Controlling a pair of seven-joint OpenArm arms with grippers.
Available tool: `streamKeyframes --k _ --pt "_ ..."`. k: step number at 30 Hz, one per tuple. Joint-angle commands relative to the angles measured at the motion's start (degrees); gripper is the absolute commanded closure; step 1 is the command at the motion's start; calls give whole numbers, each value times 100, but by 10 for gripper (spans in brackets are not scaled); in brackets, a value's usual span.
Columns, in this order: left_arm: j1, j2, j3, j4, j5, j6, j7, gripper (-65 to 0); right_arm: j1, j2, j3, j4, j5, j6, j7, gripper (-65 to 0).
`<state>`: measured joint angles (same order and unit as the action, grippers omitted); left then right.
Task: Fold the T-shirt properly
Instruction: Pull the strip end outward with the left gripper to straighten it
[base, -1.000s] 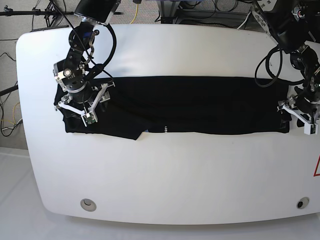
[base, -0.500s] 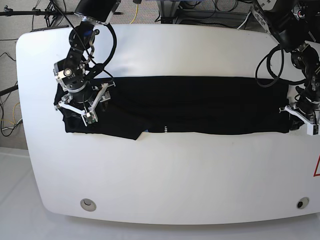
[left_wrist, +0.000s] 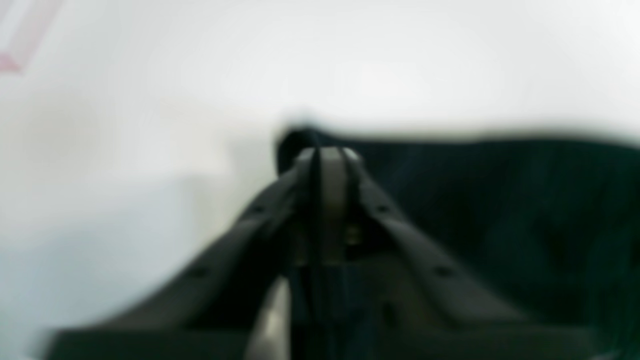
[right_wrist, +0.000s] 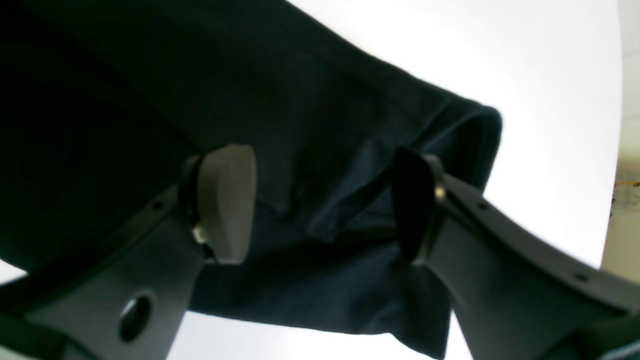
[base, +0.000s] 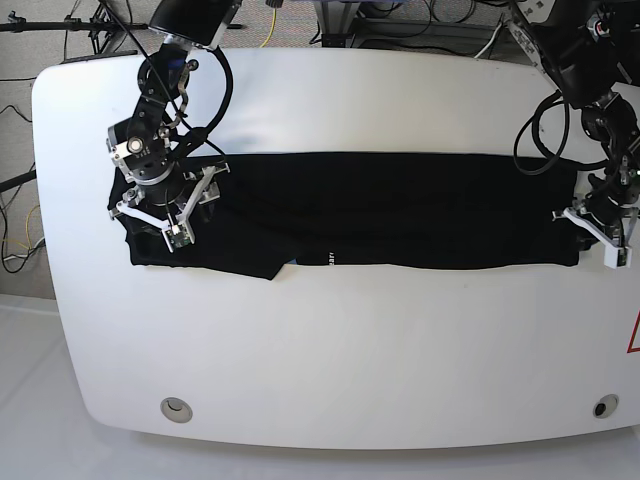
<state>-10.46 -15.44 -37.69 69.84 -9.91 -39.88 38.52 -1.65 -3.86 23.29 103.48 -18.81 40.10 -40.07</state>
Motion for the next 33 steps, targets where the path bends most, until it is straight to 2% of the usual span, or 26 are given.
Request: streamKeyframes --k 1,7,9,15,19,21,27,33 --pt "-69 -79 53 7 -100 -12 32 -267 88 34 -7 72 72 -10 127 -405" --pt "-144 -85 179 -155 -135 -12 177 -440 85 32 -11 76 86 -10 132 -408" --pt "-152 -88 202 -207 -149 -12 165 -468 75 37 -13 66 97 -10 120 -408" --pt "-160 -89 202 -299 -203 -12 180 -485 88 40 -12 70 95 -10 120 -408" --pt "-147 -64 97 -347 -242 -12 301 -421 100 22 -10 102 69 -10 174 -409" --pt "-146 -58 55 -360 -249 -12 362 -355 108 23 -9 116 75 -10 179 -409" --pt "-129 -190 -29 -347 -475 -12 437 -271 56 18 -20 114 86 -10 161 -408" --pt "-107 -306 -52 -328 -635 -12 445 -285 40 16 -22 121 87 -10 170 -409"
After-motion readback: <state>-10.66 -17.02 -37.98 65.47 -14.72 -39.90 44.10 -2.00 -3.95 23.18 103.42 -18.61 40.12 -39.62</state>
